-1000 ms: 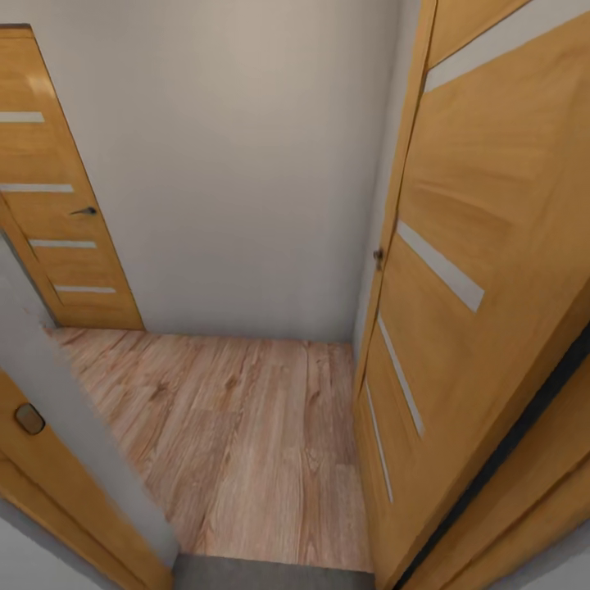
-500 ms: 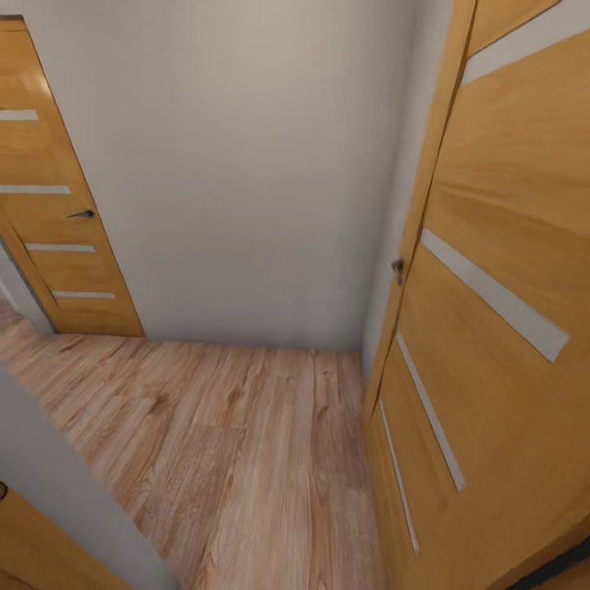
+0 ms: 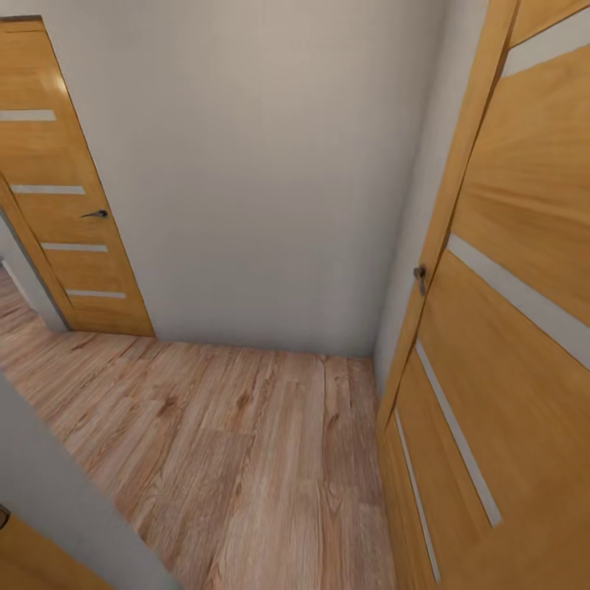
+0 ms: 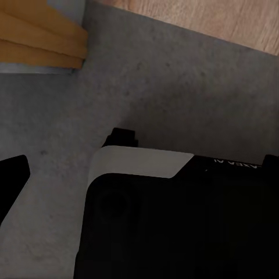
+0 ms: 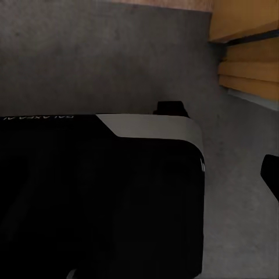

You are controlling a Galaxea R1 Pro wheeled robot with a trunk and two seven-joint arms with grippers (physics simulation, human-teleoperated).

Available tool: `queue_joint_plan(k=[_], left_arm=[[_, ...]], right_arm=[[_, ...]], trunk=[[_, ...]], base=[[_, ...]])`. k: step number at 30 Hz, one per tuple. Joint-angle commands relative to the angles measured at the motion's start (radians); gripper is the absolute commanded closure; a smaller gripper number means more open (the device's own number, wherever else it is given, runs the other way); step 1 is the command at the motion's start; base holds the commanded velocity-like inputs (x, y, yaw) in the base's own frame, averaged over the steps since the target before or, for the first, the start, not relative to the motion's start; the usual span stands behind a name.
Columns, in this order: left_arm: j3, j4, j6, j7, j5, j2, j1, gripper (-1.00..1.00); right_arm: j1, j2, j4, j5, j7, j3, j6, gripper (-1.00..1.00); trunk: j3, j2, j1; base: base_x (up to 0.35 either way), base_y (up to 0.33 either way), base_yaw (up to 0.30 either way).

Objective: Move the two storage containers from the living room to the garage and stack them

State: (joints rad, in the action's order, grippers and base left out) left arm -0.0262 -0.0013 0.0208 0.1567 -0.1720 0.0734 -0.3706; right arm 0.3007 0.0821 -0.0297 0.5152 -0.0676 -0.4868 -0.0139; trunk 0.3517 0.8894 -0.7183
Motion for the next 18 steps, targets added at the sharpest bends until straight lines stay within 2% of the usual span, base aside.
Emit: queue_joint_plan(k=[1,9,18], left_arm=[[-0.004,0.000,0.002,0.003,-0.008,0.000,-0.001,-1.00],[-0.003,0.000,0.002,0.003,-0.008,0.000,-0.001,-1.00],[-0.004,0.000,0.004,0.003,-0.008,-0.003,-0.001,-1.00]], right_arm=[[0.001,0.001,-0.002,0.008,-0.001,-0.009,-0.001,-1.00],[0.001,0.001,-0.002,0.008,-0.001,-0.009,-0.001,-1.00],[0.001,0.001,-0.002,0.008,-0.001,-0.009,-0.001,-1.00]], trunk=[[0.001,0.001,0.000],[0.001,0.001,0.000],[0.001,0.001,0.000]], base=[[0.109,0.000,0.001],[0.251,0.000,0.000],[0.080,0.009,0.000]])
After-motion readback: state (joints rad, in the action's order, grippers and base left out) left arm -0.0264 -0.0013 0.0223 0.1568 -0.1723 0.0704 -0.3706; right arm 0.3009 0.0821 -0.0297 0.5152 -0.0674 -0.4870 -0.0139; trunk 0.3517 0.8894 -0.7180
